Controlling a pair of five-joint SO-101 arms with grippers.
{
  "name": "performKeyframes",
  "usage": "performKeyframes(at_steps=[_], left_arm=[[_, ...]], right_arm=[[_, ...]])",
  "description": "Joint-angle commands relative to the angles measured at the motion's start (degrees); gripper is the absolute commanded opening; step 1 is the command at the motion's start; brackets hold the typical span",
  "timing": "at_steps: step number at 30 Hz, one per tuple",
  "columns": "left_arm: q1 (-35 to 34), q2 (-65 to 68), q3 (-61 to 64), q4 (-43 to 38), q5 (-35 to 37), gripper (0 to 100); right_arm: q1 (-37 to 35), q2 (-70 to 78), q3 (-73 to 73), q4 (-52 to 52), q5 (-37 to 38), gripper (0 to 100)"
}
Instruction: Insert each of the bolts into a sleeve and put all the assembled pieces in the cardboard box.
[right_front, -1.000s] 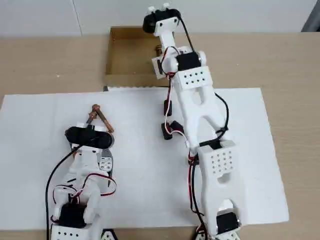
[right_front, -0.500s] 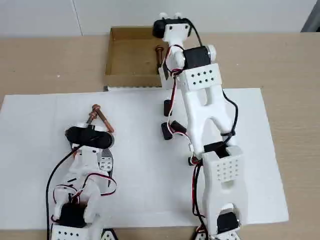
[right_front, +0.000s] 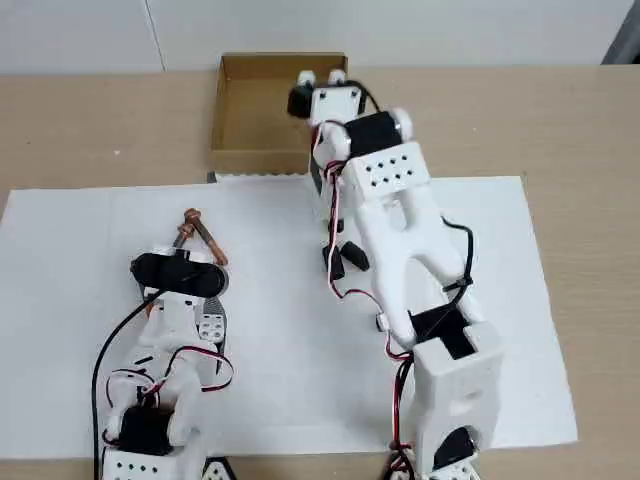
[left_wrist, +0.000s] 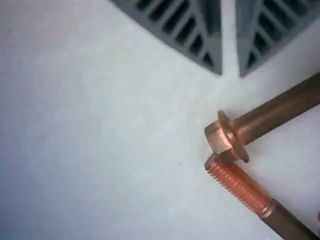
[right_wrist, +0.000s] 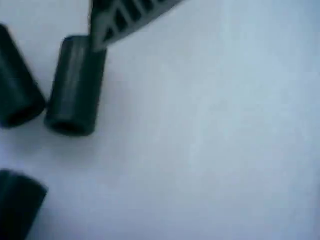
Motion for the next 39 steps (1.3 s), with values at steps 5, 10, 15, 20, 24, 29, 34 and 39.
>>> performKeyframes(at_steps=[5, 10, 15, 20, 24, 29, 34, 39], left_arm=[[0.09, -0.44, -0.4, -0.62, -0.26, 1], [0.09, -0.44, -0.4, -0.62, -0.26, 1], [0.09, -0.44, -0.4, -0.62, -0.26, 1], [0.09, -0.44, -0.4, -0.62, -0.26, 1], [0.09, -0.44, -0.4, -0.62, -0.26, 1], [0.09, -0.44, -0.4, -0.62, -0.26, 1], [0.09, -0.44, -0.4, -0.62, -0.26, 1], [0.09, -0.44, -0.4, -0.62, -0.26, 1]], right_arm=[[-2.68, -3.38, 5.36, 0.4, -0.79, 13.0], [-2.95, 0.57, 5.98, 0.4, -2.9, 13.0], [-3.03, 4.53, 5.98, 0.4, -3.96, 13.0], [-4.09, 7.25, 5.98, 0.4, -3.78, 12.9], [-6.11, 8.57, 5.98, -0.4, -3.6, 12.9], [-6.02, 11.21, 5.89, -1.63, -3.6, 12.9], [-4.79, 12.88, 5.89, -1.71, -3.6, 12.9], [-4.7, 13.14, 5.89, -3.56, -3.52, 12.9]])
